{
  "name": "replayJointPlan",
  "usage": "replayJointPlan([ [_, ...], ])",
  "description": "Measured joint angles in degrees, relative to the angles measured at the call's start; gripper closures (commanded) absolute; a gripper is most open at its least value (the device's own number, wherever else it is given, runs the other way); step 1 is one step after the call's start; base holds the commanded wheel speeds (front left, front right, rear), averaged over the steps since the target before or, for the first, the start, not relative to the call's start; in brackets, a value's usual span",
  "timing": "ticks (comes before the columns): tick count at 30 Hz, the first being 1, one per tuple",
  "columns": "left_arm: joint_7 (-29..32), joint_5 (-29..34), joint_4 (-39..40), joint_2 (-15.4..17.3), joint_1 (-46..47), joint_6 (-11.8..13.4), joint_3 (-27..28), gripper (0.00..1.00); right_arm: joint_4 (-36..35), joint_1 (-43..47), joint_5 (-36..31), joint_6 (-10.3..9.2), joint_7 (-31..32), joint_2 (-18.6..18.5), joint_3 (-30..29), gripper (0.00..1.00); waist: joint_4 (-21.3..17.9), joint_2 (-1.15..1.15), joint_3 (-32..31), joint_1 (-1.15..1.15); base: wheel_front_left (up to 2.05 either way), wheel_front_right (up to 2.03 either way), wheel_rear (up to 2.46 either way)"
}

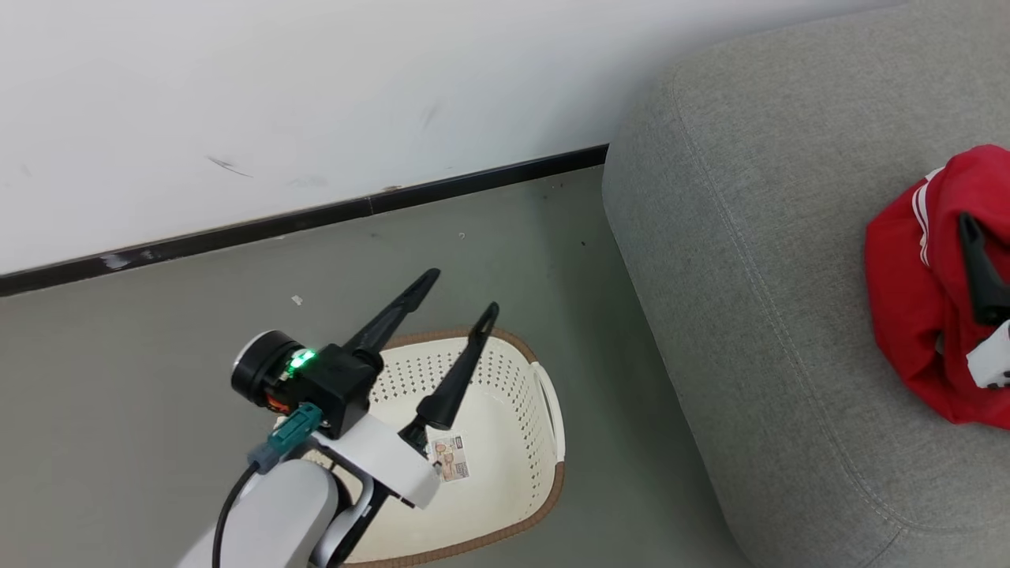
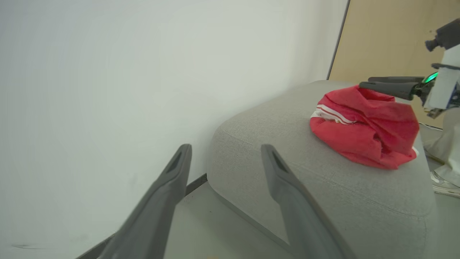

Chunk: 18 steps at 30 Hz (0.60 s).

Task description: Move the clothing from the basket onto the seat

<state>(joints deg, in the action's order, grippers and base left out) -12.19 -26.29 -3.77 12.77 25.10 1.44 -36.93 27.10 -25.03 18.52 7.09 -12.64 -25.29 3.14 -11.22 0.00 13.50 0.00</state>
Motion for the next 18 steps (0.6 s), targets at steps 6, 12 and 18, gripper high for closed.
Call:
replayJointPlan([
  [6, -0.55, 0.71, -1.71, 1.02, -2.43, 2.81, 2.64, 0.0, -4.46, 1.18, 1.67, 0.0, -0.6, 3.26, 1.75, 0.0, 0.78, 0.0, -1.3, 0.0, 0.0, 0.0, 0.0],
  [12, -1.08, 0.68, -3.09, 2.01, -4.85, 5.9, 5.8, 0.0, -7.86, 2.91, 1.52, 0.0, -1.08, 6.82, 3.87, 0.0, 1.93, 0.0, -2.65, 0.0, 0.0, 0.0, 0.0],
  [18, -1.59, 0.07, -4.04, 2.14, -7.65, 8.46, 8.75, 0.0, -10.13, 4.42, 0.67, -0.01, -1.49, 9.68, 6.11, 0.0, 3.11, 0.0, -3.9, 0.0, 0.0, 0.0, 0.0],
])
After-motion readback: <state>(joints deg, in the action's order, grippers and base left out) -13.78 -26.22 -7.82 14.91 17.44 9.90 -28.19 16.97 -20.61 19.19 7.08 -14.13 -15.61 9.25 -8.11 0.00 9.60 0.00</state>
